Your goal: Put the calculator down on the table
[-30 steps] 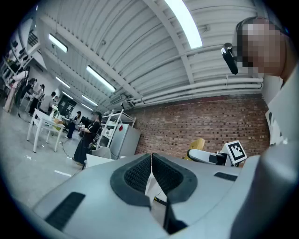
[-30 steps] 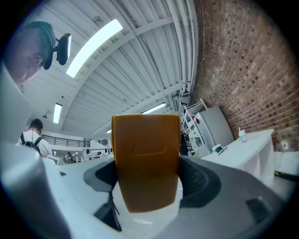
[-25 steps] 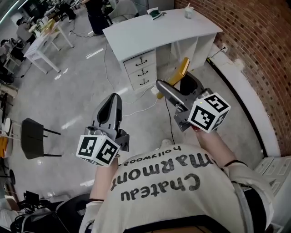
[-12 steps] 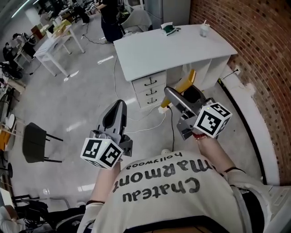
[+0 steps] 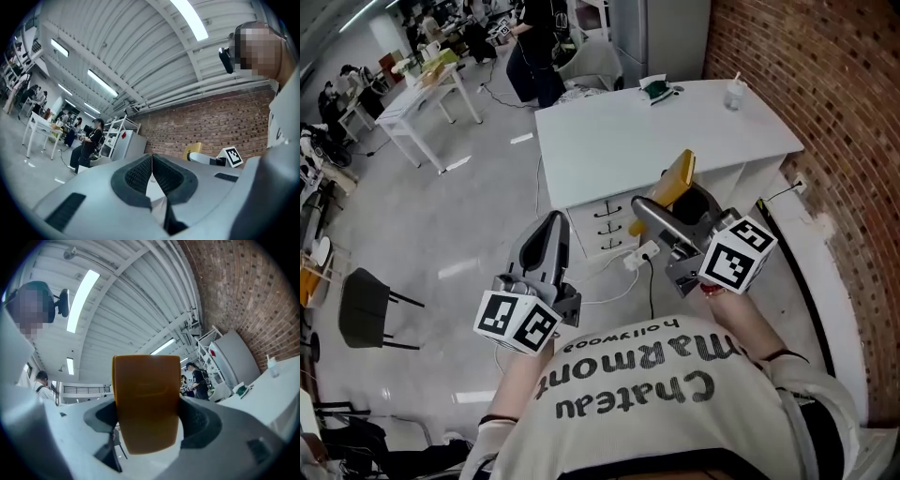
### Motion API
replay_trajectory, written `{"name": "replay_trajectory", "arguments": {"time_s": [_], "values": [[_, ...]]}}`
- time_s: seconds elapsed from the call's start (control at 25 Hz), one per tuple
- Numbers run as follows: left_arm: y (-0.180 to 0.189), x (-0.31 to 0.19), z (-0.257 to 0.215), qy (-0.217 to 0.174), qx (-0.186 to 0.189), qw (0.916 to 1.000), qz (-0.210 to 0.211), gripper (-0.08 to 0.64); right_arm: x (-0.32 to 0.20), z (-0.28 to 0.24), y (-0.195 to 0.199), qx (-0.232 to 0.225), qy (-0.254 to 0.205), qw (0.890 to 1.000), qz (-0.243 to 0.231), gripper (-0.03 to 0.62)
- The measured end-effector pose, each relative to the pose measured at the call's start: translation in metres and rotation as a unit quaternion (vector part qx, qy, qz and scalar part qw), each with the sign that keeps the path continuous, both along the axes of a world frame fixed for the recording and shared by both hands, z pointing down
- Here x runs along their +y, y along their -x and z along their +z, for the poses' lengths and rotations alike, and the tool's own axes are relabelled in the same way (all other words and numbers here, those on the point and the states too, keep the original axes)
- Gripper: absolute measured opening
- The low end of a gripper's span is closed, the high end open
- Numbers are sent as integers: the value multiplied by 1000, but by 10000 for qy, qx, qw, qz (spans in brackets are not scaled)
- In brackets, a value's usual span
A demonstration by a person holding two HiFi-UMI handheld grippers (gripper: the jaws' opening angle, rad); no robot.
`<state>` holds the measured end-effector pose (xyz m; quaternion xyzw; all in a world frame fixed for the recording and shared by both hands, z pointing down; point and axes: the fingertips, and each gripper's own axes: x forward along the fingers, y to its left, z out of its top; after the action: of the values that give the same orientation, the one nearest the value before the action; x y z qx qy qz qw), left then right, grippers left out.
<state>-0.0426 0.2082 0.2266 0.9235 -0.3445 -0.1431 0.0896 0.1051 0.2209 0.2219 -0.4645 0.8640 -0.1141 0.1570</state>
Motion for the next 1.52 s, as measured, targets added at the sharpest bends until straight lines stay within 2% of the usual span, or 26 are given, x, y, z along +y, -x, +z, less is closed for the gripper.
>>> {"name": "replay_trajectory", "arguments": {"time_s": [0.32,0.6,0.76,0.92,1.08,1.2,1.52], "values": [[-49,-19,41,536,-300,9971,454,5,-33,38,-24,-191,463,9987,-94,394],[-49,-64,58,694,-303,9959,487,5,-72,60,-23,-188,655,9976,-108,393],[-45,-107,64,672,-262,9963,475,5,-110,67,-21,-134,749,9971,-48,394],[-38,-161,68,848,-171,9951,468,2,-159,70,-16,-140,804,9967,27,393],[-26,-220,54,725,-64,9960,521,2,-217,61,-7,-176,756,9970,65,393],[-13,-258,45,573,-152,9973,436,2,-256,51,3,-148,664,9976,87,393],[11,-335,30,424,-160,9981,426,2,-335,29,20,-98,413,9990,137,393]]}}
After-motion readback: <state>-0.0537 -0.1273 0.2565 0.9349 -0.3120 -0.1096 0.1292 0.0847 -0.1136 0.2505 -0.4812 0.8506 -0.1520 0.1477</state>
